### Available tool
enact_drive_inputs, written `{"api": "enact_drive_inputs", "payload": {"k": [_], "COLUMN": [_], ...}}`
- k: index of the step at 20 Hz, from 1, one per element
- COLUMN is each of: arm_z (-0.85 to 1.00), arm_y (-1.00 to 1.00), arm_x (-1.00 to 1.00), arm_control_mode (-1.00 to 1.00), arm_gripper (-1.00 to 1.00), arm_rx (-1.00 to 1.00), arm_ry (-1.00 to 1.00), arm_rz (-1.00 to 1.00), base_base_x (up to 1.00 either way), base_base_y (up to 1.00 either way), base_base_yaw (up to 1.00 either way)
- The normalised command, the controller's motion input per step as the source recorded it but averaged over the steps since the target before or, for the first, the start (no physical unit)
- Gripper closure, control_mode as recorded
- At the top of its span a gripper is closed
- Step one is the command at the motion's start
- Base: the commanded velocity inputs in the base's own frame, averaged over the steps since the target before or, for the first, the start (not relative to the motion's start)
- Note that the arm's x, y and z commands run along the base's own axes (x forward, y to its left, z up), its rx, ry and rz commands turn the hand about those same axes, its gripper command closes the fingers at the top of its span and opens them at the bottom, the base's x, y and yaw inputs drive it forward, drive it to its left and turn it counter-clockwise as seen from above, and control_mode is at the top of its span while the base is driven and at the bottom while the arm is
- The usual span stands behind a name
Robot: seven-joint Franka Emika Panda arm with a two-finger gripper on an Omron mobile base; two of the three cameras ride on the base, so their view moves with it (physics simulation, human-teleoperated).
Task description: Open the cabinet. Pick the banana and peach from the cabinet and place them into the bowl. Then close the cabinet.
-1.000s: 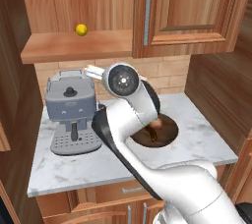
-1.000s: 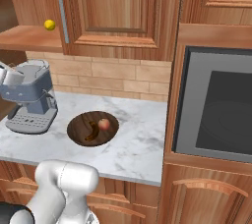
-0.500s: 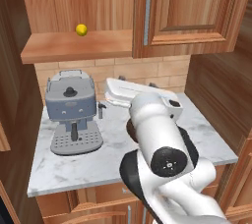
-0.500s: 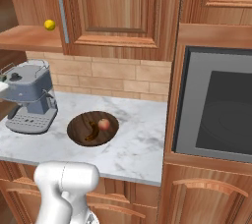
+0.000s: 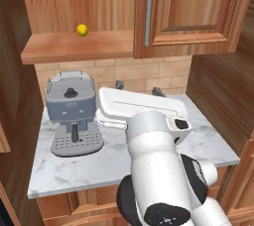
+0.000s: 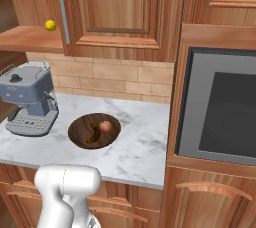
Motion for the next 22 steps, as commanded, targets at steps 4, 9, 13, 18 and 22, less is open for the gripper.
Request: {"api": "enact_drive_inputs", "payload": {"k": [4, 9, 13, 18, 22], "arm_z": [0.0, 0.0, 0.0, 0.0, 0.0], "arm_y": [0.03, 0.0, 0.0, 0.0, 0.0], "arm_x": [0.0, -0.03, -0.17, -0.28, -0.35], "arm_control_mode": [-1.0, -1.0, -1.0, -1.0, -1.0], "arm_gripper": [-1.0, -1.0, -1.0, -1.0, -1.0], "arm_rx": [0.0, 0.0, 0.0, 0.0, 0.0], "arm_ry": [0.0, 0.0, 0.0, 0.0, 0.0], "arm_rz": [-0.01, 0.0, 0.0, 0.0, -0.01], "base_base_x": [0.0, 0.0, 0.0, 0.0, 0.0], "base_base_y": [0.0, 0.0, 0.0, 0.0, 0.0], "base_base_yaw": [0.0, 0.0, 0.0, 0.0, 0.0]}}
